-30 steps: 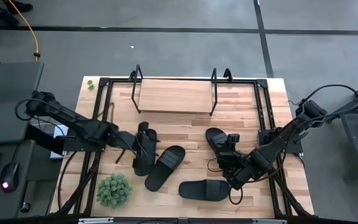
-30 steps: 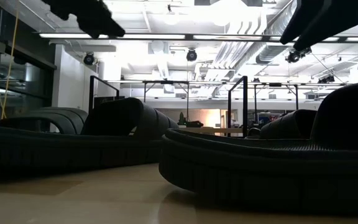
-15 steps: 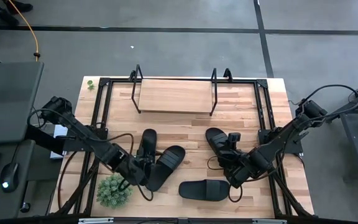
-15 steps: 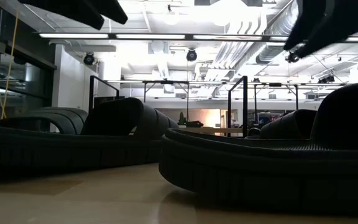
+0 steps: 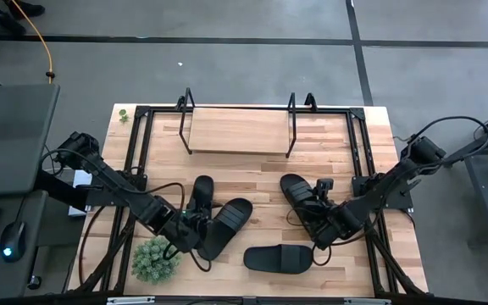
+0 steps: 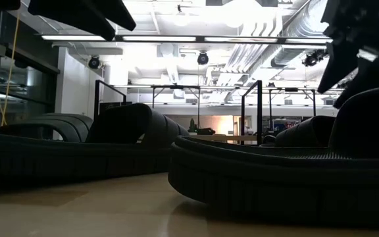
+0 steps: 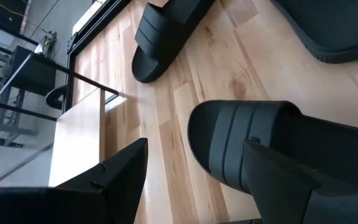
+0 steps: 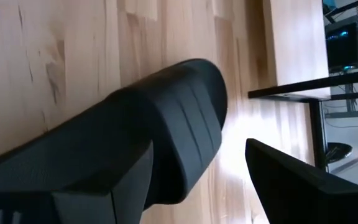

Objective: Pick and place slides into the shelf
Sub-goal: Put the top right black slipper on the shelf

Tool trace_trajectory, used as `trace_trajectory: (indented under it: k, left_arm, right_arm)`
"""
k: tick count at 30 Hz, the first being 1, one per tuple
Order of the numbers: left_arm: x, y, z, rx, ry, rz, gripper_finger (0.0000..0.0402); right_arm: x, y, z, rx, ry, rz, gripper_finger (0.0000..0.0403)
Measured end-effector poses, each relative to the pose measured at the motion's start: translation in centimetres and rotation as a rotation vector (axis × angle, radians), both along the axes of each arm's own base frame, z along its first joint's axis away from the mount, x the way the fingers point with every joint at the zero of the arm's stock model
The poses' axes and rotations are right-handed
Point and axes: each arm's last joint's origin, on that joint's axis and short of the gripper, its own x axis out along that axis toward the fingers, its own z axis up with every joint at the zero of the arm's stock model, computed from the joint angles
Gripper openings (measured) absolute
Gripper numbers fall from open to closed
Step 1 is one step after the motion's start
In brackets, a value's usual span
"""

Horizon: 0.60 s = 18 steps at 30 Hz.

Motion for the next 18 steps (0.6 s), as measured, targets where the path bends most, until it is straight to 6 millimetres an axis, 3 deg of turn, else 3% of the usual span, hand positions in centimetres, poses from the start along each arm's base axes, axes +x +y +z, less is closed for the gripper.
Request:
trace_trajectory:
  k: [12, 18]
  left_arm:
    - [0.1, 0.0, 0.1, 0.003, -0.026, 0.011, 0.0246]
    - [0.1, 0.0, 0.1, 0.004, -0.026, 0.01, 0.0246]
  right_arm:
    - [-0.6, -1.6, -3.2, -0.003, -0.012, -0.031, 0.0248]
    - [-0.2, -2.6, -3.7, -0.01, -0.03, -0.072, 0.0248]
